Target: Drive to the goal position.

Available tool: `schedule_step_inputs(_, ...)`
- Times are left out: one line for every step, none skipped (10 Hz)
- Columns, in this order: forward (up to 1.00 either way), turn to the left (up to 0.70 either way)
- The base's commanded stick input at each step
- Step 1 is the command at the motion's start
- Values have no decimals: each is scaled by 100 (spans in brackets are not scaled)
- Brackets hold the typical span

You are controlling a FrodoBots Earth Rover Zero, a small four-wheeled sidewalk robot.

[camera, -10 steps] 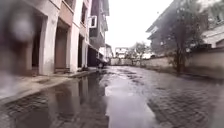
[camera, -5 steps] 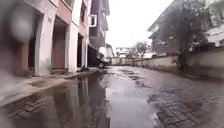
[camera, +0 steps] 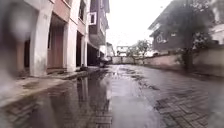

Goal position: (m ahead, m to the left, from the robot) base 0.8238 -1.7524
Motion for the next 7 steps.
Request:
schedule_step_inputs(70,0)
schedule_step_inputs(70,0)
schedule_step_inputs(70,0)
schedule_step_inputs(70,0)
schedule_step_inputs(70,0)
schedule_step_inputs(70,0)
schedule_step_inputs(70,0)
